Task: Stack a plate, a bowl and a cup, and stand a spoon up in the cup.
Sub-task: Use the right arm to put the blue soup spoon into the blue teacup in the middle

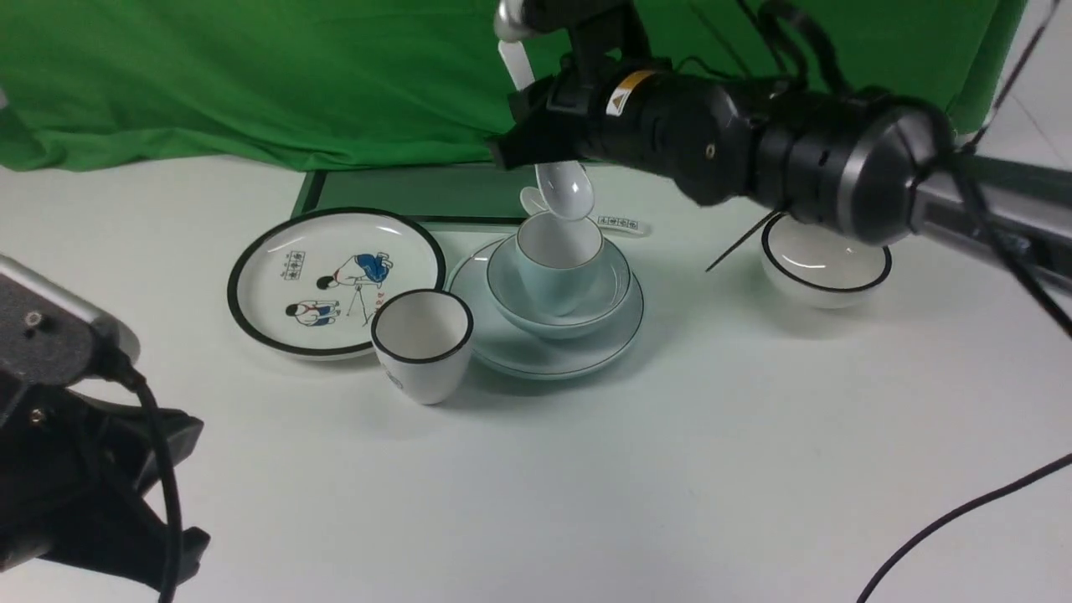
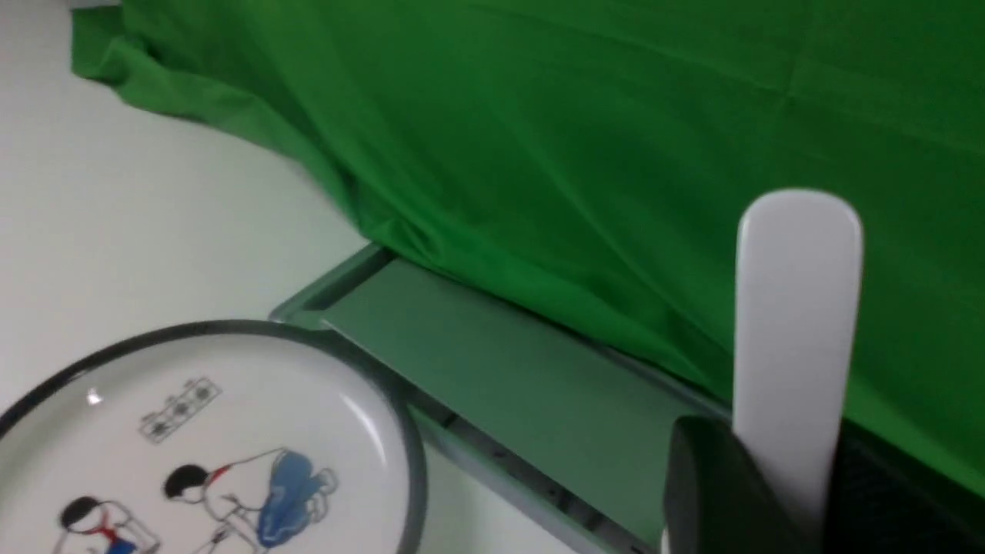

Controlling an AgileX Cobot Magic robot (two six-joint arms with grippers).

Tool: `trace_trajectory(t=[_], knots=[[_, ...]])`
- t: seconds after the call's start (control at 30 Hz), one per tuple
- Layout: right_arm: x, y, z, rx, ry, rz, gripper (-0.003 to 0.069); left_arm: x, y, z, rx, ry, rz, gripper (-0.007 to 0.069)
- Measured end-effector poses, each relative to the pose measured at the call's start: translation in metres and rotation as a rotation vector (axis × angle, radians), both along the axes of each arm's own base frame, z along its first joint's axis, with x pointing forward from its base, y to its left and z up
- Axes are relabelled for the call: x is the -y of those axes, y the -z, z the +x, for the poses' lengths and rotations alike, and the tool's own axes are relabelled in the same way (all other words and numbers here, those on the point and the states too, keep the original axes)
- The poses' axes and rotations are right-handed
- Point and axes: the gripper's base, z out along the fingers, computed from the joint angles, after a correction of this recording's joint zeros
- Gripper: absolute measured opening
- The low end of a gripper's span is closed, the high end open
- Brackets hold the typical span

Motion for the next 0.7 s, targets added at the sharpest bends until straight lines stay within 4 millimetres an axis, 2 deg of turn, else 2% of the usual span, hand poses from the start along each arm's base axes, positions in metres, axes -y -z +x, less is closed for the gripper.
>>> trace_trajectory(t=[0.07, 0.13, 0.27, 0.43, 0.57, 0.67, 0.7], knots=[[-0.002, 0.018, 0.006, 0.004, 0.009, -0.001, 0.0165, 0.001, 0.0, 0.0, -0.003, -0.001, -0.011, -0.0031], [-0.003, 0.023, 0.008, 0.007, 0.013, -0.001, 0.0165, 0.001, 0.0, 0.0, -0.005, -0.001, -0.016, -0.0031], [-0.004, 0.027, 0.009, 0.008, 0.015, -0.001, 0.0186, 0.001, 0.0, 0.0, -0.004, -0.001, -0.021, -0.0031], [-0.004, 0.027, 0.008, -0.001, 0.012, -0.005, 0.0281, 0.001, -0.001, -0.001, -0.002, -0.001, -0.023, -0.0031], [0.0, 0.012, 0.0, -0.052, -0.007, -0.032, 0.0299, -0.003, -0.012, -0.01, 0.052, -0.003, -0.046, -0.0031], [0.008, -0.019, -0.016, -0.083, -0.053, -0.095, 0.0239, -0.01, -0.025, -0.027, 0.144, -0.001, -0.084, -0.0031], [0.009, -0.022, -0.017, -0.079, -0.06, -0.108, 0.0233, -0.011, -0.027, -0.03, 0.158, -0.001, -0.09, -0.0031]])
